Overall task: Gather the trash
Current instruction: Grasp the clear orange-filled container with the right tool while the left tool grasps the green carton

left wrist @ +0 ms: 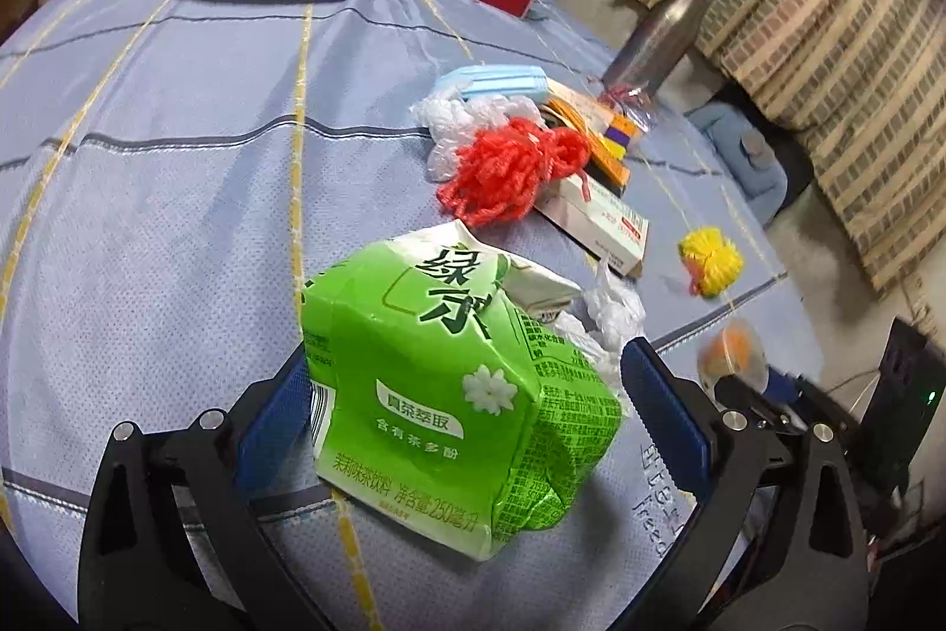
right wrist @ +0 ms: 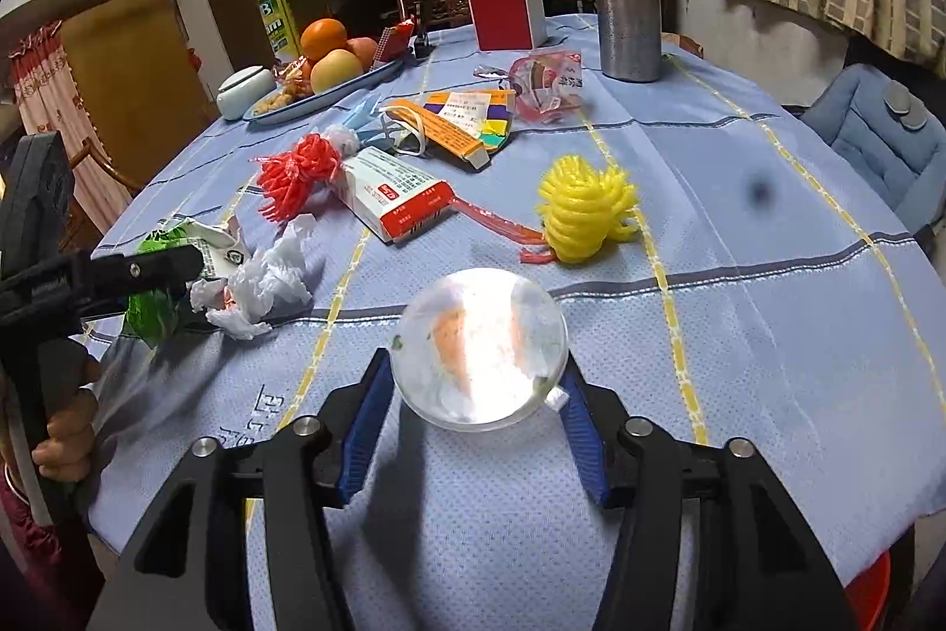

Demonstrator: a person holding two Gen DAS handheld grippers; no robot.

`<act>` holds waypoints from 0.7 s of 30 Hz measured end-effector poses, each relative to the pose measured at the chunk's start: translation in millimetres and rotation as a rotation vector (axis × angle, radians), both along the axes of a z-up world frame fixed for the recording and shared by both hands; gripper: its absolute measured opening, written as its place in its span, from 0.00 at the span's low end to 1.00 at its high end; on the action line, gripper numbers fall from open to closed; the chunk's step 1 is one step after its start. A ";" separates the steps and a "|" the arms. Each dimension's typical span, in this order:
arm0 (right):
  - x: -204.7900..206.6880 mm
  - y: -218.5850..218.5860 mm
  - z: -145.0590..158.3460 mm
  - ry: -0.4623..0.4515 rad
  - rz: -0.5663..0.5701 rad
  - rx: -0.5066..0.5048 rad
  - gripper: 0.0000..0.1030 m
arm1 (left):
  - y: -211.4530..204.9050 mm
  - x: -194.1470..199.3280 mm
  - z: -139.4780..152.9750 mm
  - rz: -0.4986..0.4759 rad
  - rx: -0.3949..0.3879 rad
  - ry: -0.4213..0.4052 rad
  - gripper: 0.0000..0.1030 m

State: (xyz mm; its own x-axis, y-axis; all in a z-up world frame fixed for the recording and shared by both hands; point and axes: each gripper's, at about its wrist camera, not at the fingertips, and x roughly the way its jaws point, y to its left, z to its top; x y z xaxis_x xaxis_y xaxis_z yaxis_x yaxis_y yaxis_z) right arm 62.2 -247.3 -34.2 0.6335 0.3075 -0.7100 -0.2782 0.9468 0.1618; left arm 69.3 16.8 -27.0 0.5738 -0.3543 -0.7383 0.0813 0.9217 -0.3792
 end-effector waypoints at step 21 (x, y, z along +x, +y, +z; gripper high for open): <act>-9.4 -7.7 12.8 -0.059 -0.002 0.063 0.53 | 3.7 -24.5 29.2 -0.023 -0.076 -0.222 0.83</act>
